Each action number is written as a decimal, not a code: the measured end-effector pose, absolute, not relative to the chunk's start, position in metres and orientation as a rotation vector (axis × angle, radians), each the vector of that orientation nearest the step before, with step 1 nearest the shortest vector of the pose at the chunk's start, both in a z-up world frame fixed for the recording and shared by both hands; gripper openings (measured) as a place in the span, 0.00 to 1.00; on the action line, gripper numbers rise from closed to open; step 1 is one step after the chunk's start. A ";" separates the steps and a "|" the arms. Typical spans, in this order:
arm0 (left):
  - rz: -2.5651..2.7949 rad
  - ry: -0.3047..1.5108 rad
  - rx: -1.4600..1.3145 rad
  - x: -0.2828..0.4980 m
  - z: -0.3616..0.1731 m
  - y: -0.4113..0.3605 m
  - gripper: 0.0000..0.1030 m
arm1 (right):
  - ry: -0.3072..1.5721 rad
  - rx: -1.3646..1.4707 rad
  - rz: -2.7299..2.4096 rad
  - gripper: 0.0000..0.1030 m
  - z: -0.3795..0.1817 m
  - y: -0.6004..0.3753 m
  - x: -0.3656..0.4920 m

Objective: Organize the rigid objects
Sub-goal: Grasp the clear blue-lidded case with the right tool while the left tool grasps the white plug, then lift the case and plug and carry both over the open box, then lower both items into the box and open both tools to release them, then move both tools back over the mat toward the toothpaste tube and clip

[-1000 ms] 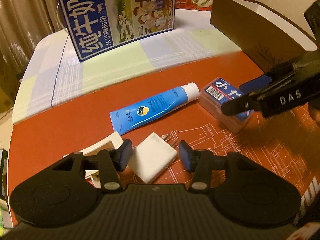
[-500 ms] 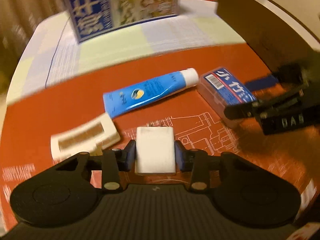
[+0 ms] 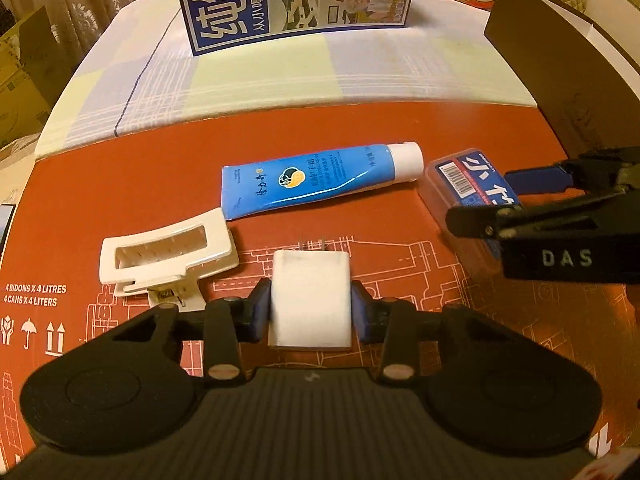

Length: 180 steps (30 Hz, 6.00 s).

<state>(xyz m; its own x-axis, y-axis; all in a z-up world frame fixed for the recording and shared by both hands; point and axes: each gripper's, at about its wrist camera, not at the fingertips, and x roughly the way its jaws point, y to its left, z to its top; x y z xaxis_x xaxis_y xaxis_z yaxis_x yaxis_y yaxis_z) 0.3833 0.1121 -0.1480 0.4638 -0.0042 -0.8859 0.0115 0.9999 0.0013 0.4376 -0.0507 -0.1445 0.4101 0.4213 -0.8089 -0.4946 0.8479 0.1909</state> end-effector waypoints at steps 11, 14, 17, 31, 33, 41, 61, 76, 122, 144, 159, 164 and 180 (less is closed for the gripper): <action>0.002 1.102 0.000 0.374 -0.147 0.111 0.35 | 0.982 -0.119 0.602 0.53 -0.151 -0.049 0.426; -0.001 1.104 0.001 0.369 -0.147 0.110 0.35 | 0.983 -0.126 0.618 0.53 -0.150 -0.054 0.415; -0.004 1.107 0.003 0.364 -0.147 0.108 0.35 | 0.982 -0.139 0.637 0.53 -0.150 -0.058 0.403; -0.088 1.103 -0.033 0.345 -0.130 0.083 0.34 | 0.964 -0.078 0.656 0.52 -0.126 -0.089 0.374; -0.095 1.085 -0.030 0.344 -0.121 0.079 0.34 | 0.956 -0.060 0.649 0.52 -0.120 -0.097 0.372; -0.145 1.008 -0.008 0.345 -0.080 0.047 0.34 | 0.895 0.004 0.629 0.52 -0.086 -0.136 0.364; -0.388 0.828 0.035 0.439 -0.007 -0.116 0.34 | 0.738 0.137 0.393 0.52 -0.021 -0.313 0.420; -0.398 0.851 0.102 0.555 -0.025 -0.185 0.34 | 0.776 0.171 0.347 0.52 -0.045 -0.372 0.526; -0.381 0.893 0.224 0.658 -0.083 -0.196 0.43 | 0.861 0.238 0.311 0.64 -0.099 -0.373 0.636; -0.410 0.877 0.170 0.612 -0.061 -0.188 0.47 | 0.819 0.261 0.312 0.66 -0.078 -0.378 0.591; -0.393 0.832 0.105 0.546 -0.027 -0.166 0.47 | 0.750 0.268 0.286 0.66 -0.048 -0.386 0.528; -0.379 0.811 0.068 0.525 -0.011 -0.155 0.47 | 0.742 0.279 0.281 0.66 -0.040 -0.386 0.505; -0.351 0.792 0.007 0.448 0.007 -0.126 0.47 | 0.722 0.322 0.287 0.66 -0.017 -0.366 0.429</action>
<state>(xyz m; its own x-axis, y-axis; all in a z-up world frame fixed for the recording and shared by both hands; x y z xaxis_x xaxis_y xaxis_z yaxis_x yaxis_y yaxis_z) 0.4479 -0.1261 0.0075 0.6473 -0.3065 -0.6979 0.3114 0.9420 -0.1250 0.4289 -0.3660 -0.0170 0.7152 0.3638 -0.5967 -0.1448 0.9124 0.3828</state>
